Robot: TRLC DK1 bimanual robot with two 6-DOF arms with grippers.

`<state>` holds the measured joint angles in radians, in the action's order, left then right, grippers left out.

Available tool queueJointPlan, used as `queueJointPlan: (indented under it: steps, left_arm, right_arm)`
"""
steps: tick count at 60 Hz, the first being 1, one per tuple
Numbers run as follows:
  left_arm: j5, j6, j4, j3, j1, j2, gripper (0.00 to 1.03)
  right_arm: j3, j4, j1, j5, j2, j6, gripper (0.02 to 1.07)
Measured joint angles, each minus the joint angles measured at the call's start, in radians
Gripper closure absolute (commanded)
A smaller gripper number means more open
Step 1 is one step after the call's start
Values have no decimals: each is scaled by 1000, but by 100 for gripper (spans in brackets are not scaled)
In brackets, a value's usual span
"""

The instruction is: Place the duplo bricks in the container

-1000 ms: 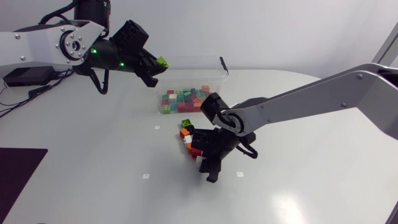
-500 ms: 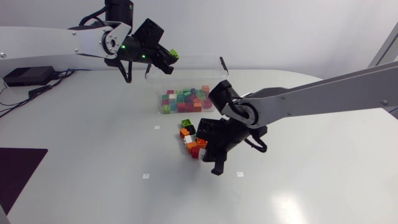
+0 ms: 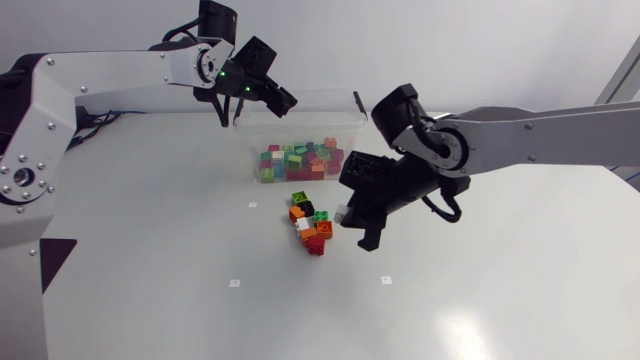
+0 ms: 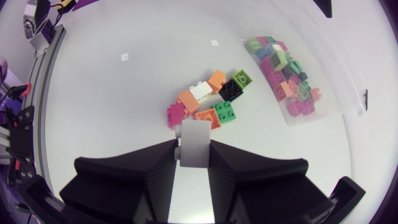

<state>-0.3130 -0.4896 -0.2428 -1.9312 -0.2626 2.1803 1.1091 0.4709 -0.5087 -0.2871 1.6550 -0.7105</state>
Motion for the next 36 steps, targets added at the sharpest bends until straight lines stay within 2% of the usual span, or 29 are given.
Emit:
queueJointPlan:
  steps: [10,36]
  left_arm:
    - [0,0,0,59,0,-54,5]
    - [-16,-94,9,504,-12,-475,5]
  right_arm:
    - [58,-4,37,0,0,27,91]
    - [258,-102,83,1,43,128,91]
